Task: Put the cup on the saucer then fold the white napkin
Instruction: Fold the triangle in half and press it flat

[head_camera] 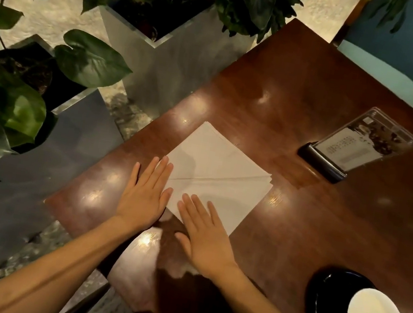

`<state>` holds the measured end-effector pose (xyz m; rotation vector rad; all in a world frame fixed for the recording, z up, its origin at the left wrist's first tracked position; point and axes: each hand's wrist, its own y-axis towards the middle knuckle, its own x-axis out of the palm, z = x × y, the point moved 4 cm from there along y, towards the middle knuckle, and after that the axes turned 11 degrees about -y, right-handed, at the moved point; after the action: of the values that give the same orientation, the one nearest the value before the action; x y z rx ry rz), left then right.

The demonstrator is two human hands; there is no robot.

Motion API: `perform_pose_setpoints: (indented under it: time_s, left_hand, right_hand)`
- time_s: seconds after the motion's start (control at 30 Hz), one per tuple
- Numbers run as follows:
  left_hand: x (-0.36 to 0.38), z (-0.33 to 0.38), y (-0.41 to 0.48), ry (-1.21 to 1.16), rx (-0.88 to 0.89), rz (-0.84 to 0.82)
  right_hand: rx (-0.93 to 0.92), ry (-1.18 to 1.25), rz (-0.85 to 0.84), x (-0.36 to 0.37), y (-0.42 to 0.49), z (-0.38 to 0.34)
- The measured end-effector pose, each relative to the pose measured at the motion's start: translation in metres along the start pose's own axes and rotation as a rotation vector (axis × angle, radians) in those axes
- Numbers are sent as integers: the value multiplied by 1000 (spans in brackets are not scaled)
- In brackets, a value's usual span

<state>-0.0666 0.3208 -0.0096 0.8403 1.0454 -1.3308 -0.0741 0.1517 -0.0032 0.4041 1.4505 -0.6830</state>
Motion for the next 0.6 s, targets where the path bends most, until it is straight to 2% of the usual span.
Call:
perform_pose_setpoints:
  time_s: [0.3, 0.5, 0.6]
  left_hand:
    - [1, -1, -1, -21, -25, -49]
    - [2, 24, -33, -133, -149, -78]
    - [-2, 49, -55, -35, -113, -90]
  right_hand:
    - [65, -17, -93, 9, -48, 39]
    - [349, 64, -40, 1, -78, 59]
    - [551, 216, 47, -6, -82, 70]
